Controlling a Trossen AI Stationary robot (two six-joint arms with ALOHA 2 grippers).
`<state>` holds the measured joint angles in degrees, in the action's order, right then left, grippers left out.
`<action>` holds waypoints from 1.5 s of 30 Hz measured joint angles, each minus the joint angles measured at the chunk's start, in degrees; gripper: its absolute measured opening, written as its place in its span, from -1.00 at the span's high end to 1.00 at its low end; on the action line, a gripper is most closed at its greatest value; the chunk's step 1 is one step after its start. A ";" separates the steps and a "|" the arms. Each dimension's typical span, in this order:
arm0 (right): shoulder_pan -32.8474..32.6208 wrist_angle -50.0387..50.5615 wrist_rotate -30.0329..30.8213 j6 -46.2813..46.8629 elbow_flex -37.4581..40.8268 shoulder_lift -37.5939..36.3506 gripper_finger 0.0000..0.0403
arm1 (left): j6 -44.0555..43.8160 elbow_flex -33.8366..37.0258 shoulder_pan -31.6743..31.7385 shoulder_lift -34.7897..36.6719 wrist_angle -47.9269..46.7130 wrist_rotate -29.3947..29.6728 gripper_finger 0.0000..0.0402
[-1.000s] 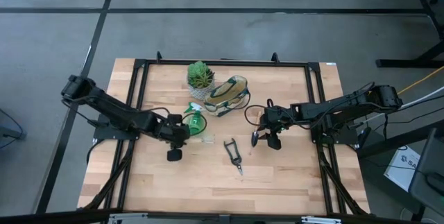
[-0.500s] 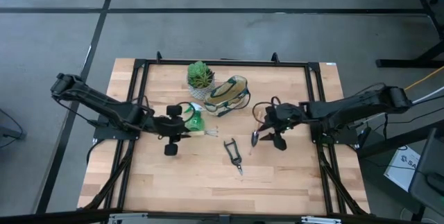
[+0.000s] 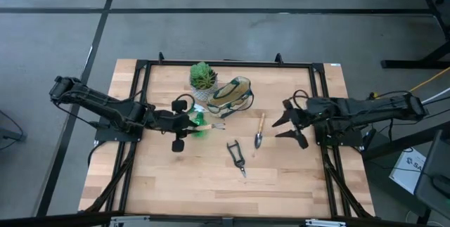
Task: Pick & Place Garden tools in Gardening bag
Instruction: Put the brown hand rake into the white gardening bag
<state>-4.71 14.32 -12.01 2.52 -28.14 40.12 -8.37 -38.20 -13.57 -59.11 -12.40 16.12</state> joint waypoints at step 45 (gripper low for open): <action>0.13 -2.75 12.00 -13.51 4.07 -6.30 0.00 | 17.89 0.00 7.37 -6.80 29.64 4.33 0.67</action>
<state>-4.58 11.57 -0.01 -10.98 -24.08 33.82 9.53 -38.20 -6.20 -65.91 17.24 20.45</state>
